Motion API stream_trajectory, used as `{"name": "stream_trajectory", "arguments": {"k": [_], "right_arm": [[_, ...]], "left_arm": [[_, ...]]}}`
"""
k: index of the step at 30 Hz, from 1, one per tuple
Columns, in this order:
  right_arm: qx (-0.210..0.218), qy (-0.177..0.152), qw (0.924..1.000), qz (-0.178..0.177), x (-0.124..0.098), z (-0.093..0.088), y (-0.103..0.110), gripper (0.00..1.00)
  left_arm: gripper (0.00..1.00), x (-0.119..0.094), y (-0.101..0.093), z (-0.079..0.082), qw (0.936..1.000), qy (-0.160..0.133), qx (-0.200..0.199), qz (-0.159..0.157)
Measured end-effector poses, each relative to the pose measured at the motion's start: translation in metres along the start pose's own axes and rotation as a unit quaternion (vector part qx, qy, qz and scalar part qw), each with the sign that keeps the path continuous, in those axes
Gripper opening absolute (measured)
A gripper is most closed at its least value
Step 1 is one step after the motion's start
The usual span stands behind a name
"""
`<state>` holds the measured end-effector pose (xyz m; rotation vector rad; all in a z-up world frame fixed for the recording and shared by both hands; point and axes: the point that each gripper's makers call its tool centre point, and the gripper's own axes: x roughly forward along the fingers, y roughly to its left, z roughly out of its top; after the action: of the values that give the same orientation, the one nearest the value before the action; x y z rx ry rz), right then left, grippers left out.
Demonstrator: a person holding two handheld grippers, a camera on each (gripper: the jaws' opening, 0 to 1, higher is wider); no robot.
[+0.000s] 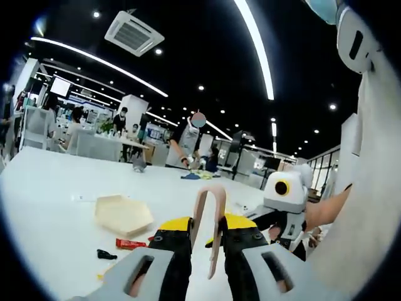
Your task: Place the target food into the container with the food tongs after gripping and lifting it, then release it inside without dropping or visibly crushing the food.
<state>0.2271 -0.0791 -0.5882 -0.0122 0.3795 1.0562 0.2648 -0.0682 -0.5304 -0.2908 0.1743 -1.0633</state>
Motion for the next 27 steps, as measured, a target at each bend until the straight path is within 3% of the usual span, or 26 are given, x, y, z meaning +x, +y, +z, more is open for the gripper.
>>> {"name": "stream_trajectory", "arguments": {"k": [15,27], "right_arm": [[0.0,-0.004,1.0,0.008,0.001,0.002,0.006,0.56],[-0.003,-0.012,0.9993,0.036,0.006,0.007,0.024,0.54]], "left_arm": [[0.15,-0.002,-0.007,0.016,0.9983,-0.041,-0.033,-0.024],[0.15,-0.01,-0.029,0.032,0.9932,-0.084,-0.058,-0.057]]}}
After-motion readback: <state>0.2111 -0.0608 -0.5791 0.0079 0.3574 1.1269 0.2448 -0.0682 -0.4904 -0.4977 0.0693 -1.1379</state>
